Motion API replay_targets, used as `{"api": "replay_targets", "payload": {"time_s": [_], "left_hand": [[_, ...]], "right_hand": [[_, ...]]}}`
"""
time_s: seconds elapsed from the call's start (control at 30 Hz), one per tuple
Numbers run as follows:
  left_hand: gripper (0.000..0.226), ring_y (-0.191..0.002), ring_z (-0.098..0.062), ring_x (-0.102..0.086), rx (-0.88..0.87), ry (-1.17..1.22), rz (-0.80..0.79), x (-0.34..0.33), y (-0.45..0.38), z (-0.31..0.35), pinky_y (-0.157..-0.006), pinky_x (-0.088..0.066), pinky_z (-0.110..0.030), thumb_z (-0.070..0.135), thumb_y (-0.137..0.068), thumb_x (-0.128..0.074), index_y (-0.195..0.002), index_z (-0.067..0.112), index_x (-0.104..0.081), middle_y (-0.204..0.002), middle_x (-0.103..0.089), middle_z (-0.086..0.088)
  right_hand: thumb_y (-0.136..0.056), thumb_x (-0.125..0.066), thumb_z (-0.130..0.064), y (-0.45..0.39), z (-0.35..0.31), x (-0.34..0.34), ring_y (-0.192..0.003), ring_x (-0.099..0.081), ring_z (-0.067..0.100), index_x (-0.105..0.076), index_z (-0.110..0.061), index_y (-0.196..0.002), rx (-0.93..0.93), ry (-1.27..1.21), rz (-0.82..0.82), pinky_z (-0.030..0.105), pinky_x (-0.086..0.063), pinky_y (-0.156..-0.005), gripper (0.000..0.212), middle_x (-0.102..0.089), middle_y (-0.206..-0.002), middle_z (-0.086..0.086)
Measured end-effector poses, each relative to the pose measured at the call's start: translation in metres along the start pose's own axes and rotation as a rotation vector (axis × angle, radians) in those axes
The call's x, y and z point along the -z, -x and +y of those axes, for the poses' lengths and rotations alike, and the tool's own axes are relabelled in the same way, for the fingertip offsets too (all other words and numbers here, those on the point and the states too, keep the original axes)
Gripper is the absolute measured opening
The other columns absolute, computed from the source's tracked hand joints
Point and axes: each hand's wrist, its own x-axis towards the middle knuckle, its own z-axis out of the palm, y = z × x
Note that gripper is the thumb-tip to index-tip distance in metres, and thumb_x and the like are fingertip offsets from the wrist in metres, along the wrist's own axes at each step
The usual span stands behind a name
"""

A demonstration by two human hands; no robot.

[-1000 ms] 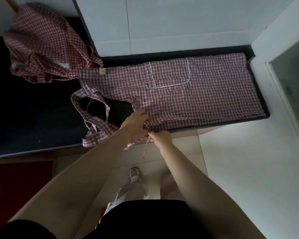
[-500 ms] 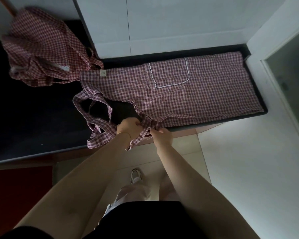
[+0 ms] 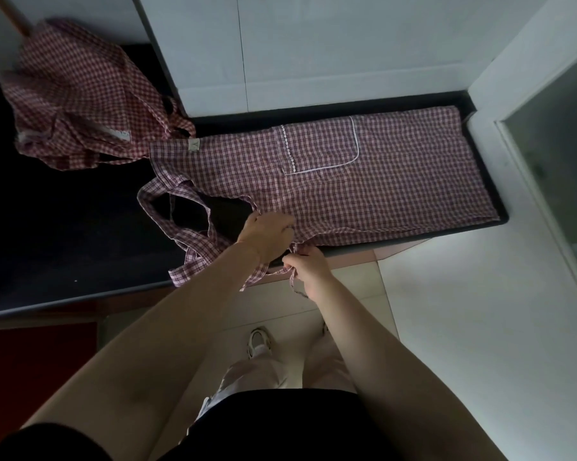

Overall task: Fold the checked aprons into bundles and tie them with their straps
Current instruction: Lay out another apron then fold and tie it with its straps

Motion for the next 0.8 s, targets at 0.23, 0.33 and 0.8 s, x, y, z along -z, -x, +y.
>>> {"api": "replay_targets", "payload": {"time_s": [0.23, 0.33, 0.8], "left_hand": [[0.042, -0.149, -0.013, -0.015, 0.044, -0.218, -0.190, -0.009, -0.004, -0.007, -0.122, -0.002, -0.051, 0.031, -0.106, -0.026, -0.141, 0.020, -0.047, -0.159, -0.024, 0.004], [0.050, -0.150, -0.017, -0.012, 0.086, -0.236, -0.163, -0.015, -0.003, -0.006, -0.123, -0.003, -0.047, 0.036, -0.104, -0.034, -0.152, 0.018, -0.033, -0.163, -0.015, 0.001], [0.021, -0.113, -0.022, -0.050, -0.036, -0.280, 0.104, -0.023, 0.001, -0.003, -0.105, -0.039, -0.035, 0.018, -0.092, -0.059, -0.112, 0.018, -0.060, -0.121, -0.053, -0.002]], "right_hand": [[-0.092, -0.060, -0.006, 0.001, 0.007, 0.026, -0.059, -0.053, 0.012, -0.057, -0.003, -0.109, -0.198, 0.840, -0.238, 0.022, -0.047, -0.059, 0.018, -0.059, -0.072, 0.004], [-0.092, -0.061, -0.012, 0.002, 0.022, 0.049, -0.066, -0.055, 0.014, -0.057, -0.008, -0.087, -0.257, 1.106, -0.225, 0.026, -0.048, -0.069, 0.007, -0.057, -0.072, 0.000], [-0.091, -0.054, -0.010, -0.009, -0.018, 0.055, -0.087, -0.058, 0.020, -0.059, -0.012, -0.089, 0.639, 1.087, 0.503, 0.031, -0.048, -0.071, 0.006, -0.059, -0.088, 0.001]]}}
